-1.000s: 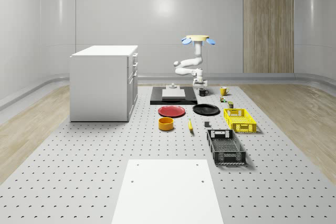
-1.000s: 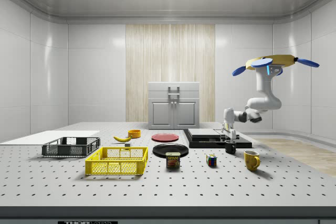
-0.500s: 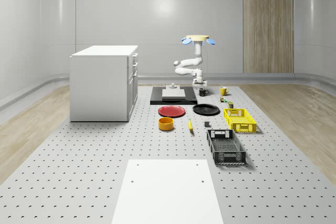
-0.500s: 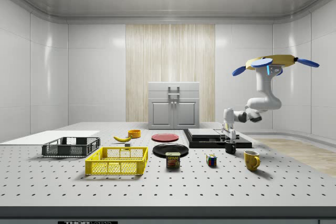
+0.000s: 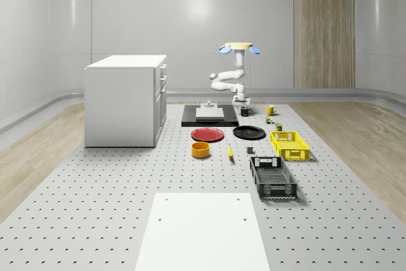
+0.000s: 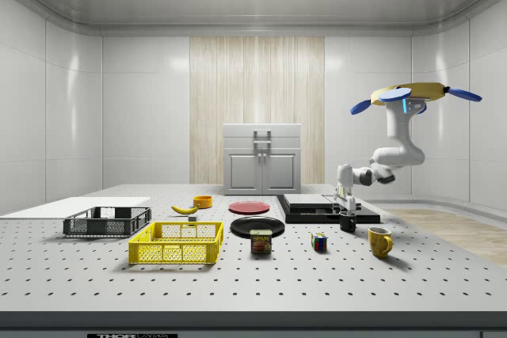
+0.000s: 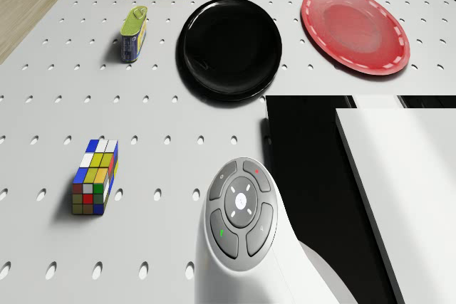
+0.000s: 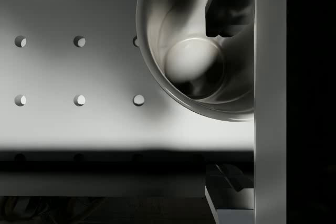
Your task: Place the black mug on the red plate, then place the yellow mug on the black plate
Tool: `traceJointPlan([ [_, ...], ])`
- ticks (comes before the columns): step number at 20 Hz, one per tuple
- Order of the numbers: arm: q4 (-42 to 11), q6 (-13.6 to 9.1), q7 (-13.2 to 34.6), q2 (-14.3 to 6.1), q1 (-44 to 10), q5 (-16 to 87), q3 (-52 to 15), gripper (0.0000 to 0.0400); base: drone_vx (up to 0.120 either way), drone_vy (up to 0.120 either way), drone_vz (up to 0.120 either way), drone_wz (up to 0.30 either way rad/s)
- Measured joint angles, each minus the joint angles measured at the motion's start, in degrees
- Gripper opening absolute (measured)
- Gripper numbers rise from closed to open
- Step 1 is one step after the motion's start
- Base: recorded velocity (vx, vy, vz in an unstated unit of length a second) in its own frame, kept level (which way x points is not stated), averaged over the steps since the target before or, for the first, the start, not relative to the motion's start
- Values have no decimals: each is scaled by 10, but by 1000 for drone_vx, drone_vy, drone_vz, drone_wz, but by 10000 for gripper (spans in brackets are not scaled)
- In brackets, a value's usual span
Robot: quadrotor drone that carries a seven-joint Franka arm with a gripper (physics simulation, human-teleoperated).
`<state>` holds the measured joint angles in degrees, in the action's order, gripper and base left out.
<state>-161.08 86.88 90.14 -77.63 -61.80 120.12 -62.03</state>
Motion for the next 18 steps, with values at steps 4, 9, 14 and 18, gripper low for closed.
traceJointPlan([
  [4, 1, 3, 1, -3, -1, -1, 0, 175, 0, 0, 0, 0],
  [9, 1, 6, 2, -6, -3, -2, -1, 129, 0, 0, 0, 0],
  [14, -4, 1, 4, -8, -3, -16, -15, 115, 0, 0, 0, 0],
  [18, -14, -10, 8, -8, -2, -43, -42, 112, 0, 0, 90, 0],
])
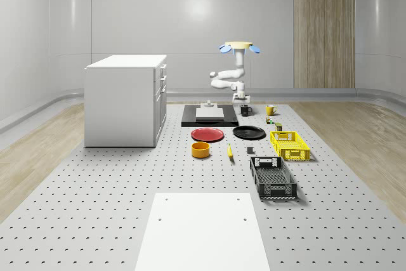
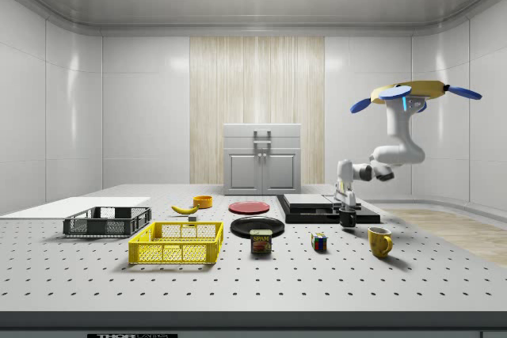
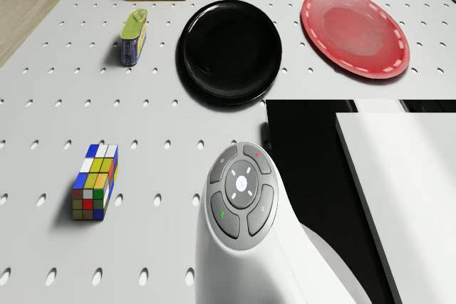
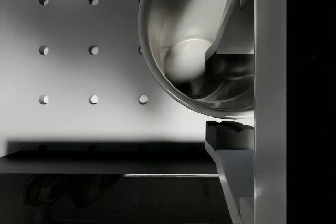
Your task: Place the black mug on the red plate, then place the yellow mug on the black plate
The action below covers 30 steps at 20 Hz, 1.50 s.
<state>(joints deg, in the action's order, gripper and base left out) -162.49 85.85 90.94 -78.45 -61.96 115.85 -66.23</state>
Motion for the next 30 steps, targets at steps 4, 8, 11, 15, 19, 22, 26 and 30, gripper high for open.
traceJointPlan([
  [4, -5, -6, 3, -2, -1, -19, -19, 111, 0, 0, 120, 0],
  [8, -8, -6, 6, -5, -2, -29, -29, 110, 80, -80, 120, 0],
  [11, -8, -5, 7, -8, -3, -33, -33, 110, 120, -120, 120, 0],
  [15, -8, -2, 9, -12, -5, -37, -35, 110, 120, -120, 20, 0],
  [19, -8, 2, 10, -15, -7, -40, -37, 110, 120, -120, 0, 0],
  [22, -8, 4, 11, -18, -8, -41, -38, 110, 120, -120, 0, 0],
  [26, -8, 8, 12, -22, -9, -43, -39, 110, 120, -120, 0, 0],
  [30, -8, 11, 13, -26, -11, -45, -40, 110, 120, -120, 0, 0],
])
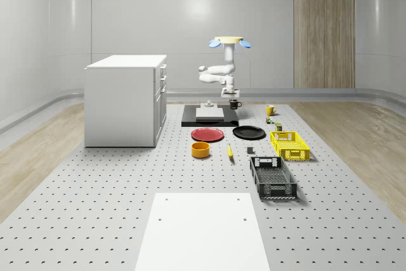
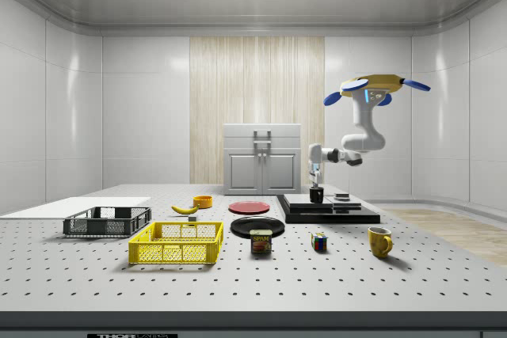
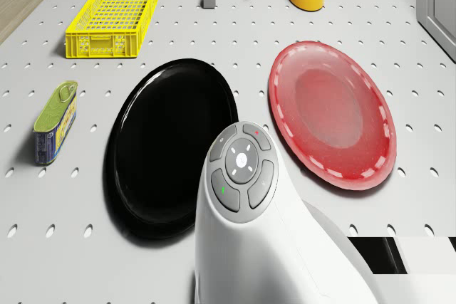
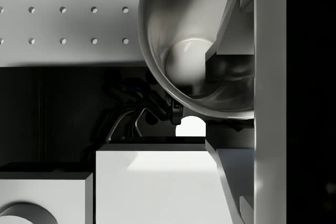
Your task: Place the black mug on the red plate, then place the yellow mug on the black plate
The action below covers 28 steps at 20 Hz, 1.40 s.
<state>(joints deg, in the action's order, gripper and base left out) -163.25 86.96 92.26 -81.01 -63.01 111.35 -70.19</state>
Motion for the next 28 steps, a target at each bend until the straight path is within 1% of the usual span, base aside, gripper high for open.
traceJointPlan([
  [28, 1, 19, 6, -21, -8, -10, -4, 110, 120, -120, 0, 0],
])
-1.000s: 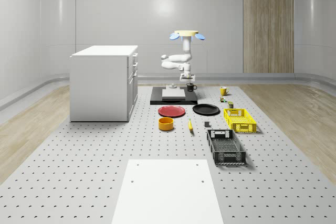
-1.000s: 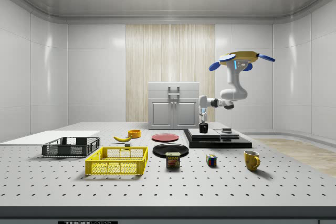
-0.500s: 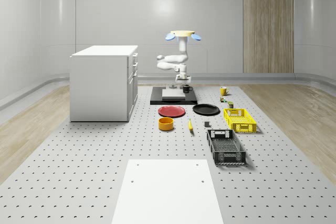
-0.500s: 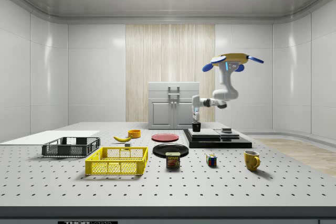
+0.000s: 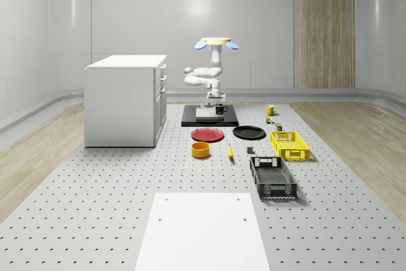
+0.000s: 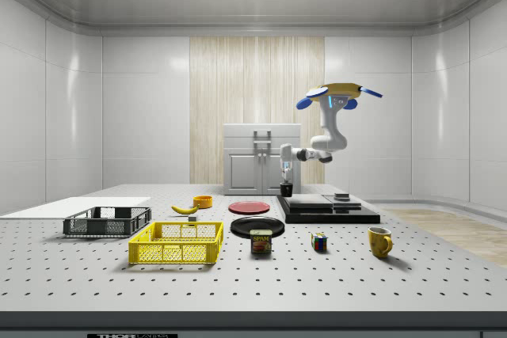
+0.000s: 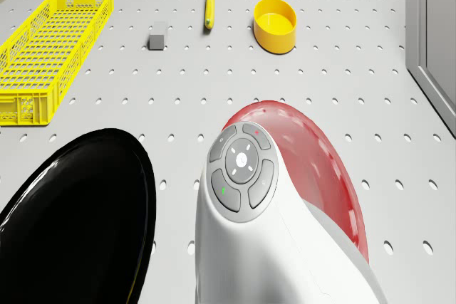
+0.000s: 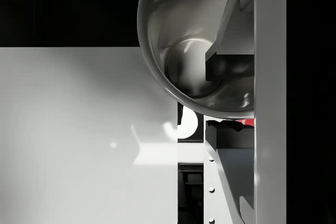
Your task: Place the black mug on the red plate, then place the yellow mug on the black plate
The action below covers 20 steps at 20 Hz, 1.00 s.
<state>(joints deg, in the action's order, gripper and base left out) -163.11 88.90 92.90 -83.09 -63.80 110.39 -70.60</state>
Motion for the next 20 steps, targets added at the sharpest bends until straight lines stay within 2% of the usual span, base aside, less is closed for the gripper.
traceJointPlan([
  [14, 1, 8, 2, -8, -3, -4, -1, 110, 120, -120, 0, 0],
  [20, 1, 10, 3, -11, -4, -5, -2, 110, 120, -13, 0, 0],
])
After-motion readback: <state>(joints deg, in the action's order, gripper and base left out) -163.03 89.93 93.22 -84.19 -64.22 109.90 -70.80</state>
